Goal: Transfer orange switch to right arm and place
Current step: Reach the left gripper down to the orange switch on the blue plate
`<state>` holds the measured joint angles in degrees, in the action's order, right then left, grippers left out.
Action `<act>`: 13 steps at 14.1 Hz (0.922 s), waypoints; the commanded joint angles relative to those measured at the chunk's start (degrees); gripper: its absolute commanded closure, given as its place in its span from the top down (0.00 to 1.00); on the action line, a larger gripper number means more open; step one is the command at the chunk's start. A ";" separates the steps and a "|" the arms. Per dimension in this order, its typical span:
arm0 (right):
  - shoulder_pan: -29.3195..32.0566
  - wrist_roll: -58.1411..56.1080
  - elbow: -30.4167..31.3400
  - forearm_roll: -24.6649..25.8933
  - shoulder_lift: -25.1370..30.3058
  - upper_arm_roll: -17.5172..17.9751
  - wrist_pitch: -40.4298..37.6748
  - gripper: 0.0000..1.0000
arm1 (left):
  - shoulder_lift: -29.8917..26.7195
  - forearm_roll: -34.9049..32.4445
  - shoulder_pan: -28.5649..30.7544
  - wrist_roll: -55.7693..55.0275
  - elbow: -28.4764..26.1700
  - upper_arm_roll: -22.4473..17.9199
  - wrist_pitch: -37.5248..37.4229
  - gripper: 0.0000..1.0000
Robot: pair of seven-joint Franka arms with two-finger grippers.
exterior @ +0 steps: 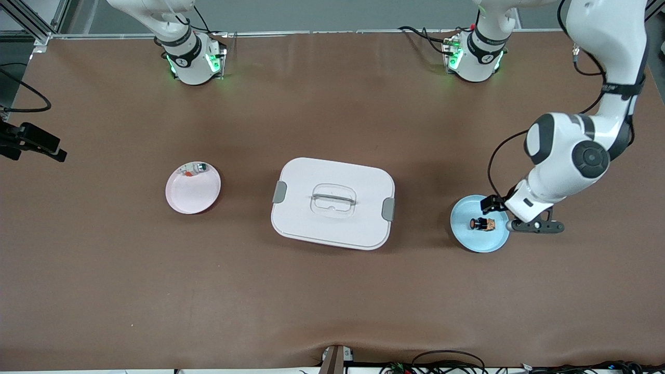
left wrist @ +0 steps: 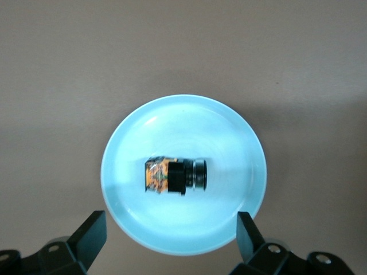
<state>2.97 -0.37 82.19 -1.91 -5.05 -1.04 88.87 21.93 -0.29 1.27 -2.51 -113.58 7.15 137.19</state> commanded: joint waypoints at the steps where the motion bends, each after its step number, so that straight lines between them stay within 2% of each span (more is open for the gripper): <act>1: 0.55 -0.86 1.30 -0.11 1.27 0.34 0.43 1.00 | 3.82 -1.21 0.22 -0.04 2.49 0.15 0.79 1.00; 12: 0.72 -0.86 0.60 -0.02 0.74 0.25 0.43 1.00 | 11.73 -1.47 0.57 -0.04 2.58 0.06 9.05 1.00; 13: 0.72 -0.86 0.69 -0.02 0.74 0.25 0.43 1.00 | 12.00 -1.47 0.57 -0.04 2.58 0.15 9.14 0.85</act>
<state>2.99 -0.48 82.23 -1.90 -5.05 -1.22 89.04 32.75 -0.68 1.57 -2.50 -111.86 7.12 145.29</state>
